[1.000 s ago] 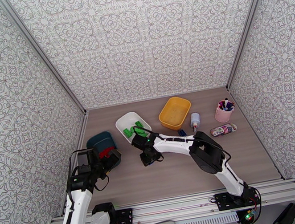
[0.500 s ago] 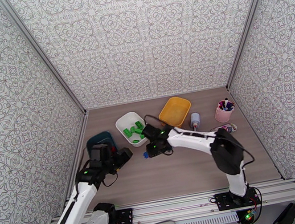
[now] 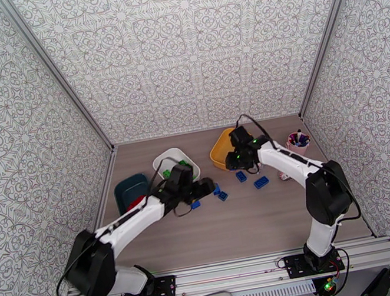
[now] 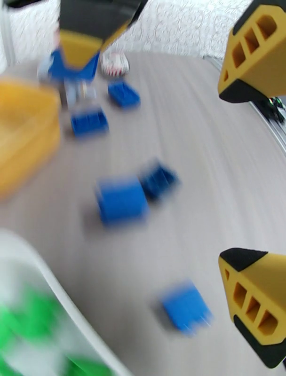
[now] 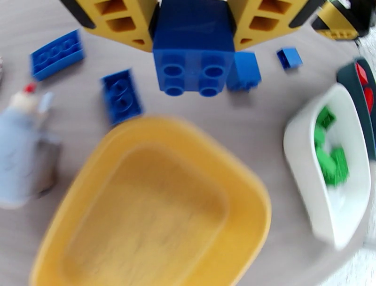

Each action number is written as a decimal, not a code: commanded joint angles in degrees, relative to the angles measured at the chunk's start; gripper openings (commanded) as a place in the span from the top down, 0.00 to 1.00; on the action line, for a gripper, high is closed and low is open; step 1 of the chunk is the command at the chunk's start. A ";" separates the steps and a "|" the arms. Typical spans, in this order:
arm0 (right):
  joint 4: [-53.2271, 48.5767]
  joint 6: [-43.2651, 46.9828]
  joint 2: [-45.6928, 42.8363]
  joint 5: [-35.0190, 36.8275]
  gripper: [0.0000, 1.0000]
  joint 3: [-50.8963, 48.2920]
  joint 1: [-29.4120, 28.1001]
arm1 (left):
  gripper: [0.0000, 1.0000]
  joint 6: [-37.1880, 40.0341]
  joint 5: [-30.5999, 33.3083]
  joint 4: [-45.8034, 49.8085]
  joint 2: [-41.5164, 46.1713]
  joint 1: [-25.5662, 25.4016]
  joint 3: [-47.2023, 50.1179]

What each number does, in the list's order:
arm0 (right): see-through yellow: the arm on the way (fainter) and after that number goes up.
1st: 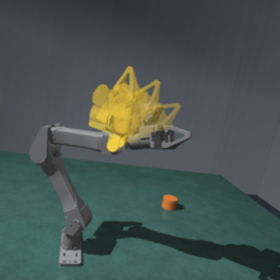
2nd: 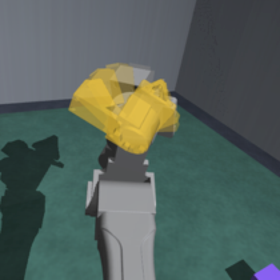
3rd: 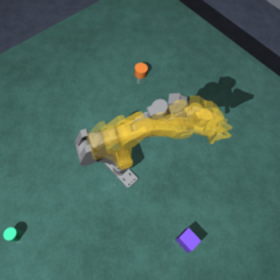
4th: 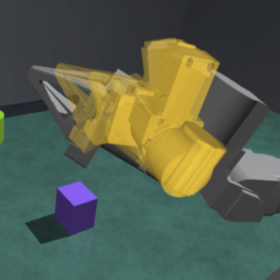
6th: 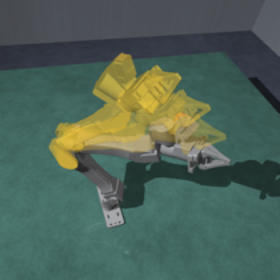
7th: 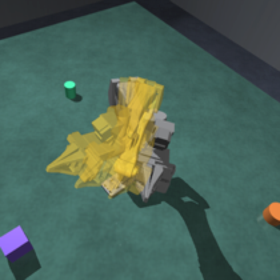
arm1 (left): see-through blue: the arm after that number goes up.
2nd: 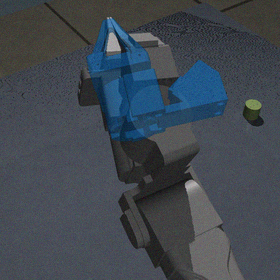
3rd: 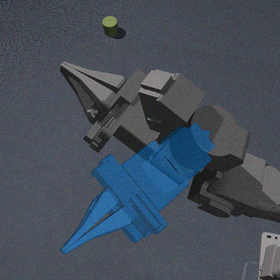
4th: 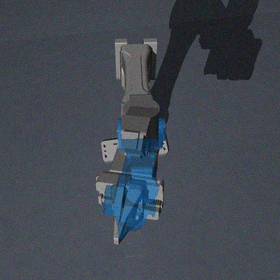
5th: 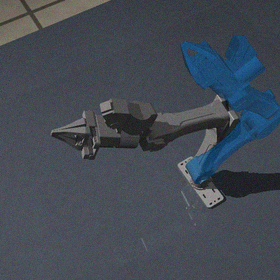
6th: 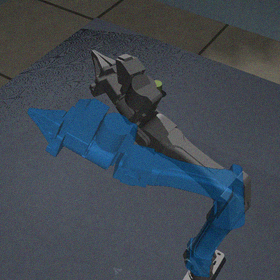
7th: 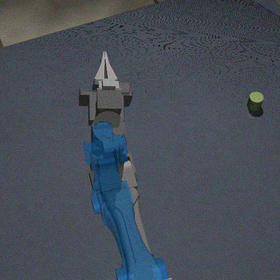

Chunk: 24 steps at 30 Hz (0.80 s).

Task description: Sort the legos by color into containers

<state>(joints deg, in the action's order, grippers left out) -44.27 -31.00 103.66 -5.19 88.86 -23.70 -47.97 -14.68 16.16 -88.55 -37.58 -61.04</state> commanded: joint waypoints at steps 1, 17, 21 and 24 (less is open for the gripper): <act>-1.99 1.27 3.30 -1.31 0.57 6.98 2.50 | 0.15 2.19 -1.50 -1.46 -2.81 -0.80 -6.18; -5.74 5.12 3.82 -2.64 0.32 11.92 2.15 | 0.11 1.11 11.09 7.23 9.98 3.74 1.54; -4.69 5.38 1.48 -1.41 0.31 7.44 -0.92 | 0.10 -0.18 13.45 8.67 15.82 6.35 6.72; -4.09 5.36 1.09 -0.90 0.31 5.35 -3.23 | 0.10 -0.56 14.08 10.46 19.70 8.55 9.57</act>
<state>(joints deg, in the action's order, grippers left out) -49.34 -26.48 106.17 -6.68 96.18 -25.23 -47.44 -3.29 23.46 -71.48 -30.59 -53.52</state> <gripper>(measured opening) 0.692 0.902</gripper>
